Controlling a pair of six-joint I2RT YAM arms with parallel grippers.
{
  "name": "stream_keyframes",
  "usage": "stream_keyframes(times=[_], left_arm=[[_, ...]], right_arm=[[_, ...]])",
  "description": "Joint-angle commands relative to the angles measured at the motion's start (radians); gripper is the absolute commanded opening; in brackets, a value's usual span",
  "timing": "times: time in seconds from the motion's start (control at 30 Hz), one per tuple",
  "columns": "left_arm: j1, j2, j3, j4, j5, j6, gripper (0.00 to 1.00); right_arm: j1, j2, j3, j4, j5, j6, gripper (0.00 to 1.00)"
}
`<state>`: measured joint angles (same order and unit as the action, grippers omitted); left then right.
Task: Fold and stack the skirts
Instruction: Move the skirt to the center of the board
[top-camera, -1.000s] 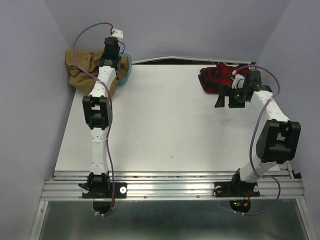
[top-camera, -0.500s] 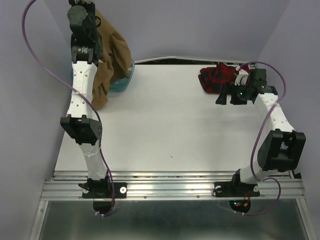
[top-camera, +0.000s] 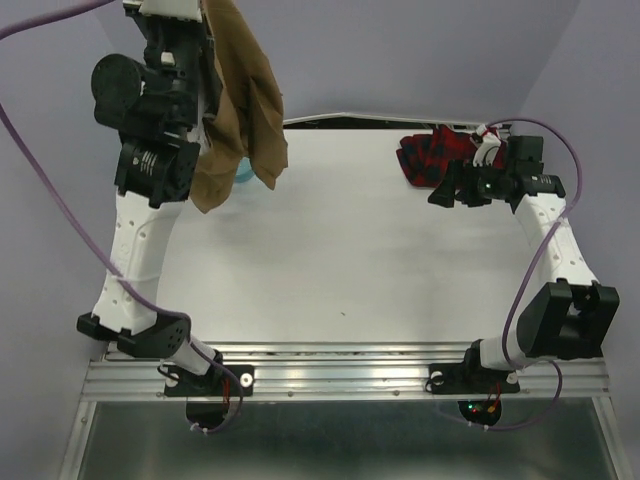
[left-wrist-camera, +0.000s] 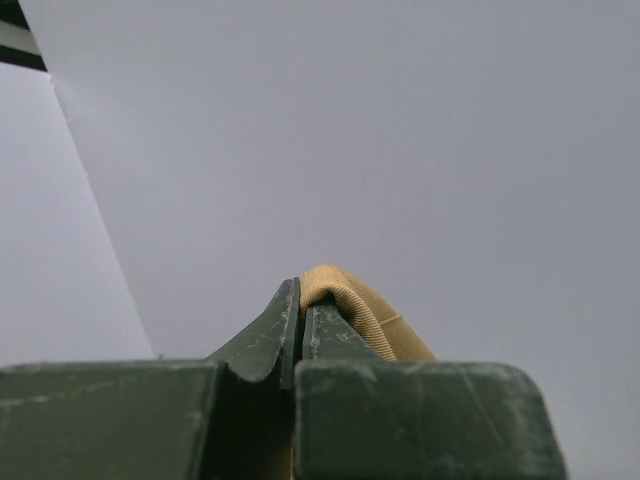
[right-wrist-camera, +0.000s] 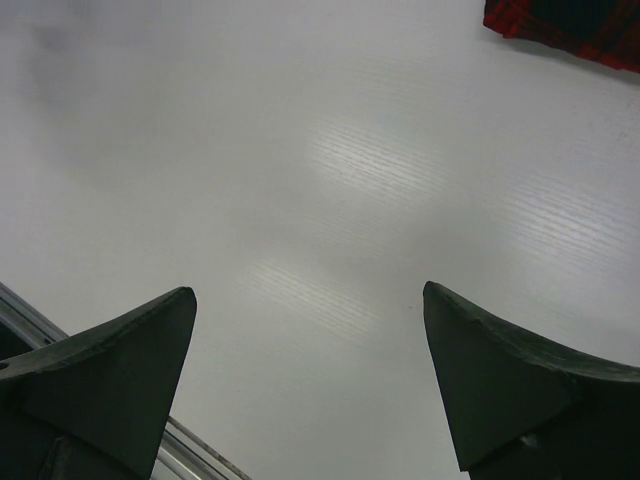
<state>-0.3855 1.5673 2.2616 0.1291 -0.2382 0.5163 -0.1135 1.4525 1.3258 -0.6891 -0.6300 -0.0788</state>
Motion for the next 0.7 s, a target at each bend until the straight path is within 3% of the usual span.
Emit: stream_keyframes(times=[0.0,0.1,0.2,0.3,0.4,0.57,0.67], left_arm=[[-0.076,-0.142,-0.165,0.018,0.049,-0.015,0.0],[-0.121,-0.193,-0.299,-0.049,0.074,-0.096,0.0],[-0.133,-0.249,-0.481,-0.146,0.222,-0.183,0.0],[-0.136,-0.265,-0.592,-0.232,0.5,-0.284,0.0],[-0.138,-0.274,-0.69,-0.232,0.594,-0.432,0.0],[-0.179,-0.253,-0.818,-0.289,0.779,-0.46,0.0],[-0.191,-0.221,-0.82,-0.344,0.943,-0.379,0.03]], right_arm=[[0.005,-0.06,0.027,0.005,-0.088,0.011,1.0],[0.005,-0.076,0.068,-0.021,-0.125,0.005,1.0],[0.005,-0.093,0.133,-0.042,-0.17,-0.006,1.0],[0.005,-0.11,0.18,-0.053,-0.232,-0.016,1.0],[0.005,-0.118,0.193,-0.067,-0.305,-0.029,1.0],[0.026,-0.136,0.132,-0.07,-0.385,-0.058,1.0],[0.067,-0.144,0.076,-0.075,-0.398,-0.099,1.0]])
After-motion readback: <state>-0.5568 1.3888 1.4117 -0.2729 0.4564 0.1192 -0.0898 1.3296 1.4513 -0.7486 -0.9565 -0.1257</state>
